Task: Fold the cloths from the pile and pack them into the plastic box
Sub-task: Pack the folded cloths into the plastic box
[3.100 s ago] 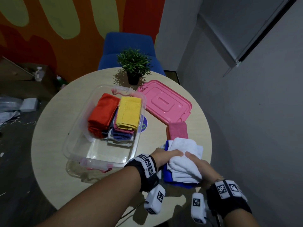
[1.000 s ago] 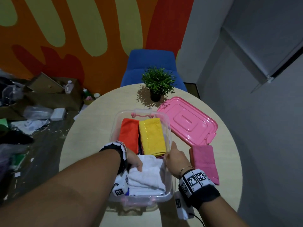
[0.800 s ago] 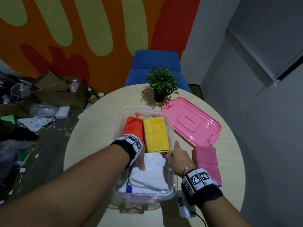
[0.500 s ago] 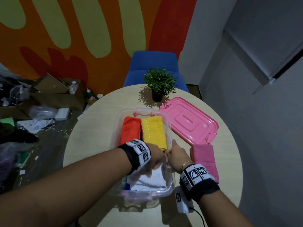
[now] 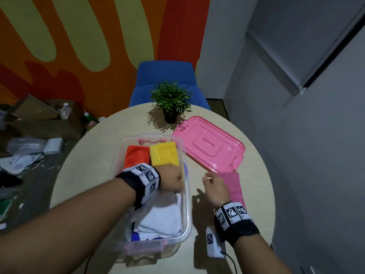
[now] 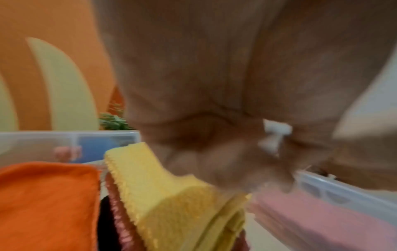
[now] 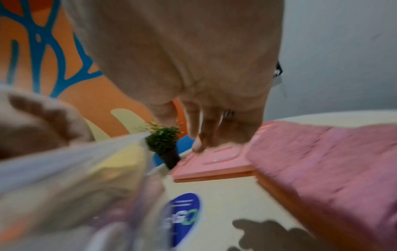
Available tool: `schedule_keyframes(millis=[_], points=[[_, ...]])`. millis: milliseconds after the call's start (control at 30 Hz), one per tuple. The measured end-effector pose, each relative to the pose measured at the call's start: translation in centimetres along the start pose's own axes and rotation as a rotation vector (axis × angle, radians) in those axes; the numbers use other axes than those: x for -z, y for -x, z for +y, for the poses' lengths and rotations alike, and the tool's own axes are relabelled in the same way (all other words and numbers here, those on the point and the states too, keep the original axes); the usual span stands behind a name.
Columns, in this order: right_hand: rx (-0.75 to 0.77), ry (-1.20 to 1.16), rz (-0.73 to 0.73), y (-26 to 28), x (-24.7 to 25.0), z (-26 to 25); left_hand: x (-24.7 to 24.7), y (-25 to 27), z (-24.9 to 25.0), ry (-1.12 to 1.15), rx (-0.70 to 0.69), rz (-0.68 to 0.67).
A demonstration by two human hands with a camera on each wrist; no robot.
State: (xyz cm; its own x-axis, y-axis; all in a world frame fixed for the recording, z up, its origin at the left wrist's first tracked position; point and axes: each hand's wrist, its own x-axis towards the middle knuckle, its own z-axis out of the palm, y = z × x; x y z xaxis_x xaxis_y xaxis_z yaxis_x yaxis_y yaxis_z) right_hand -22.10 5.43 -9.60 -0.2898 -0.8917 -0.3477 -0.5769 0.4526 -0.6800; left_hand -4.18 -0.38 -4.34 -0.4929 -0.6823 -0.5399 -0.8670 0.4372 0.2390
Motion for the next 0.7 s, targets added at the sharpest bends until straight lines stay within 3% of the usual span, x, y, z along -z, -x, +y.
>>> schedule_keyframes(millis=[67, 100, 167, 267, 333, 500, 600, 700], points=[[-0.128, 0.125, 0.235, -1.6, 1.2, 2.7, 1.5, -1.2, -1.5, 0.041, 0.091, 0.294], [-0.207, 0.183, 0.291, -2.2, 1.8, 3.7, 1.2, -1.9, -2.0, 0.011, 0.154, 0.319], [-0.390, 0.267, 0.256, -3.3, 2.3, 5.6, -1.1, -3.7, -3.2, -0.025, 0.273, 0.185], [-0.527, 0.228, 0.089, -4.2, 1.8, 8.4, -4.4, -5.4, -3.7, -0.022, 0.269, 0.096], [-0.535, 0.172, 0.016, -4.0, 1.2, 9.6, -5.1, -5.6, -3.8, -0.026, 0.212, 0.086], [-0.572, 0.156, -0.002, -3.5, 0.3, 11.1, -5.0, -5.6, -4.8, -0.011, 0.179, 0.017], [-0.563, 0.000, -0.065, -3.0, 0.4, 11.0, -2.1, -4.7, -4.7, 0.076, 0.148, -0.080], [-0.548, -0.143, -0.099, -2.1, 1.0, 10.5, 2.4, -2.6, -5.6, 0.310, 0.094, 0.082]])
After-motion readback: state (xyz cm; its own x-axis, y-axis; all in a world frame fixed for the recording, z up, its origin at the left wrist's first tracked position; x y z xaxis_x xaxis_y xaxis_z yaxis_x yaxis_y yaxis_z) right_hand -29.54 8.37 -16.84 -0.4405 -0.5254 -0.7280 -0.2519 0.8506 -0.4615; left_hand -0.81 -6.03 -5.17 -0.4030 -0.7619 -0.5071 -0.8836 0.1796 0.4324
